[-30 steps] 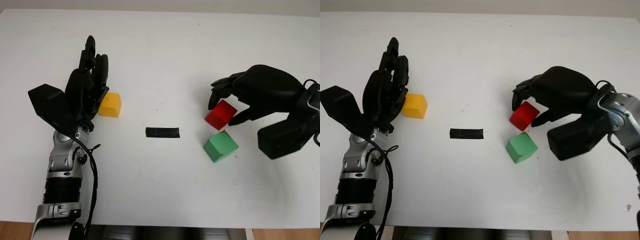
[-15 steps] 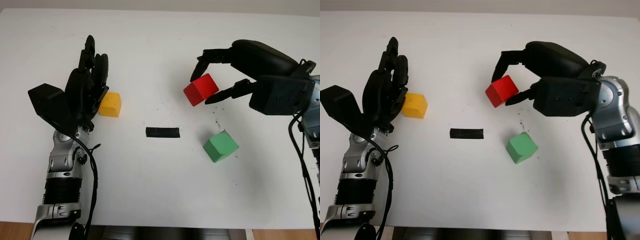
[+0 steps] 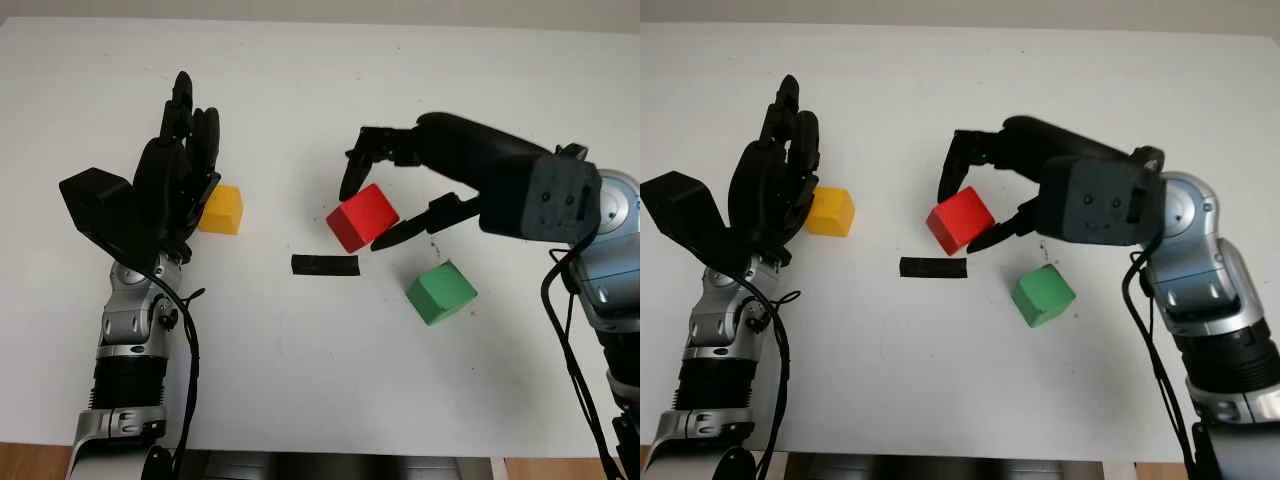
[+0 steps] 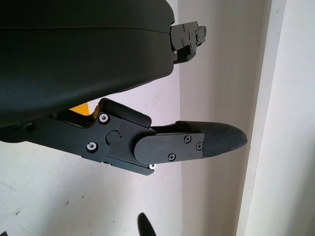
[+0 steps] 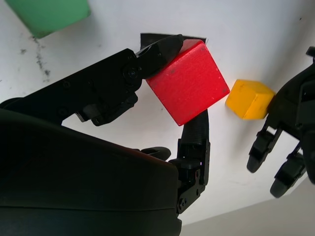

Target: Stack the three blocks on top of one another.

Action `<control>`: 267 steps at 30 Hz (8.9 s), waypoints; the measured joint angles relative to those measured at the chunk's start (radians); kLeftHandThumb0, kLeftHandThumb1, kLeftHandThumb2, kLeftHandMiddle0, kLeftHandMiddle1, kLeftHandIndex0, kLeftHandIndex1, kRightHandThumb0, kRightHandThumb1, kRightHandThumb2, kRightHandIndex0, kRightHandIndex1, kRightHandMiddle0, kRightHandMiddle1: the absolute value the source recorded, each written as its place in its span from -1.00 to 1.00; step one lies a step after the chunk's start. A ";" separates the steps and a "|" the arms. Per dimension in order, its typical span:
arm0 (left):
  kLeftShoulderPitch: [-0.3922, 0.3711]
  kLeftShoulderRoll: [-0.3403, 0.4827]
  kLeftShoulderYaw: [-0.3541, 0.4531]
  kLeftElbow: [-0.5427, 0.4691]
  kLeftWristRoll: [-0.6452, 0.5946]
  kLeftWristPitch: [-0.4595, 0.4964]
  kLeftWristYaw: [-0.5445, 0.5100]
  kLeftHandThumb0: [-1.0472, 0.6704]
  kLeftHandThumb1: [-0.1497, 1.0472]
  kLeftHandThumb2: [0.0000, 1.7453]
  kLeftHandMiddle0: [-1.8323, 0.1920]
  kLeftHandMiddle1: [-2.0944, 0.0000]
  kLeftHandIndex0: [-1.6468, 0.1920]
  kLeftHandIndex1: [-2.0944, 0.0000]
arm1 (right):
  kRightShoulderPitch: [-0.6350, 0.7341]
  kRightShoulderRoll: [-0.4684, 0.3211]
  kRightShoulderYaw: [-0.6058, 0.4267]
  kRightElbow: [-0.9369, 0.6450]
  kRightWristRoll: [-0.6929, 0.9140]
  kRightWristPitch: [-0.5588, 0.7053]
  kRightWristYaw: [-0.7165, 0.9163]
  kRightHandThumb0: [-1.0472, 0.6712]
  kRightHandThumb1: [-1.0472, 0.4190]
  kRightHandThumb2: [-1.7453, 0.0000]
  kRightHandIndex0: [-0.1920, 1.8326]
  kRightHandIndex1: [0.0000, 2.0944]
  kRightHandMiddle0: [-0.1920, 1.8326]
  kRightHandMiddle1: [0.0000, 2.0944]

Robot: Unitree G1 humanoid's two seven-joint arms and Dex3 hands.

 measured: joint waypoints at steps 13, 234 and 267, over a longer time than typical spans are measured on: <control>0.000 -0.003 0.000 -0.003 -0.001 0.001 0.011 -0.63 1.00 -0.49 0.98 0.95 0.94 0.95 | 0.035 0.122 0.069 -0.041 -0.110 0.171 -0.114 -0.22 -0.86 0.93 -0.52 -0.99 -0.48 0.53; -0.144 0.456 -0.230 0.077 0.288 -0.189 -0.328 -0.36 0.99 -0.94 0.51 0.95 0.47 -0.47 | 0.038 0.203 -0.322 0.093 0.309 0.229 -0.381 -0.55 -1.00 0.24 -1.00 -1.00 -1.00 -1.00; 0.011 0.231 -0.264 -0.282 0.289 0.129 -0.242 -0.28 0.98 -0.94 0.53 0.95 0.47 -0.63 | 0.063 0.203 -0.318 0.075 0.311 0.230 -0.374 -0.58 -1.00 0.24 -1.00 -1.00 -1.00 -1.00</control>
